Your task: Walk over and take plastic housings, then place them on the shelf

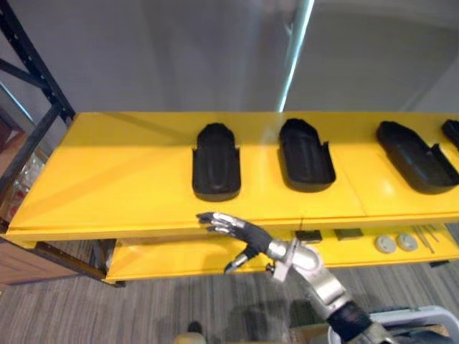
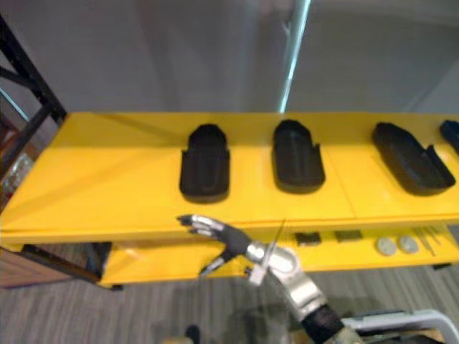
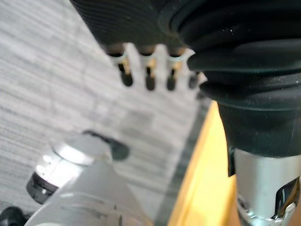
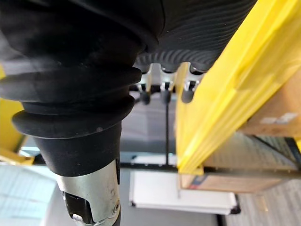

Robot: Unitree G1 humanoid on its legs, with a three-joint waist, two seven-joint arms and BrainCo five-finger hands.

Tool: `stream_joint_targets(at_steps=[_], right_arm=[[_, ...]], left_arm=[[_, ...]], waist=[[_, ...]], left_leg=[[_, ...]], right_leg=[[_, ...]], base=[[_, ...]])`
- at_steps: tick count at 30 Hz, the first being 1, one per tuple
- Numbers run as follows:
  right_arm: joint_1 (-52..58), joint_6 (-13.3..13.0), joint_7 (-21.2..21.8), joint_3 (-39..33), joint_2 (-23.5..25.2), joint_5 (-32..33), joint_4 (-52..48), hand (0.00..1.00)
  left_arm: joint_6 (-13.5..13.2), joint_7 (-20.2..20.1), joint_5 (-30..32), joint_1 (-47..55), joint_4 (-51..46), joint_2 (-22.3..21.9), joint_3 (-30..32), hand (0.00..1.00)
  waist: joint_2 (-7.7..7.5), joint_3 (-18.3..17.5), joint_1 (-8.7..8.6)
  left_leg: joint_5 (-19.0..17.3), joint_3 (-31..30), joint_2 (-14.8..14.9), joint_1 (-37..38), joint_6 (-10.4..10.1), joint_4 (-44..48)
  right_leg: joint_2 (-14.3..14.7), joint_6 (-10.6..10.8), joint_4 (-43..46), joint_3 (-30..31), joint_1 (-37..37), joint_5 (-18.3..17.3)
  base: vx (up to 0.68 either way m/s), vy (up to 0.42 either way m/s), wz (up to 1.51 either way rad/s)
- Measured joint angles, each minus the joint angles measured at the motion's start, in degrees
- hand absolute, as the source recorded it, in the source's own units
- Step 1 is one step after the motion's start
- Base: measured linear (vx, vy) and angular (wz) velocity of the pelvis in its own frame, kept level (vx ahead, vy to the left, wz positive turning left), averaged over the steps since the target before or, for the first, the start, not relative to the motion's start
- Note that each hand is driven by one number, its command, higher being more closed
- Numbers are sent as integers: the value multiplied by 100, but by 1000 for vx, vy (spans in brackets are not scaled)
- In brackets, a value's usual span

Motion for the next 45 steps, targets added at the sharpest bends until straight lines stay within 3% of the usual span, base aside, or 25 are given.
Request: stream_joint_targets(at_steps=[7, 10, 14, 26, 37, 45], right_arm=[[-438, -366, -628, -59, 402, -96, 403, 0], [-737, -473, -953, -55, 566, -420, 623, 0], [-963, -463, -1116, -74, 600, -554, 868, 0], [-1255, -442, -1158, -166, 577, -955, 1286, 0], [-1525, -409, -1751, -346, 527, -1425, 1734, 0], [-1627, -406, -1870, -679, 427, -1434, 1745, 0]], left_arm=[[16, -43, 2, -51, 1, -14, -212, 0], [58, -120, 16, -56, 14, -37, -216, 0], [59, -147, 16, -32, 25, -48, -211, 0], [62, -147, 48, -38, 12, -49, -202, 0], [135, -140, 47, -51, -105, -54, -204, 0], [222, -141, 45, -109, -114, -79, -205, 0]], waist=[[115, 232, 32], [108, 356, 101], [103, 369, 188], [100, 541, 220], [133, 656, 283], [197, 762, 291]], left_leg=[[-17, -157, -44, -113, 25, 119], [-49, -208, -33, -148, 42, 220], [-140, -253, -42, -289, 74, 451], [-259, -239, -67, -334, 134, 624], [-347, -239, -65, -412, 116, 821], [-434, -233, -64, -492, 143, 931]], right_leg=[[-70, 5, 87, -130, 9, -33], [-75, -48, 179, -143, 14, -70], [-106, -54, 206, -166, 9, -77], [-167, -57, 284, -147, 16, -84], [-174, -61, 294, -146, 22, -86], [-182, -70, 304, -150, 7, -92]], base=[[-6, 6, 10], [-35, -6, 10], [-31, 2, 5], [-5, 0, 0], [3, 3, 1], [-8, 3, 0]])
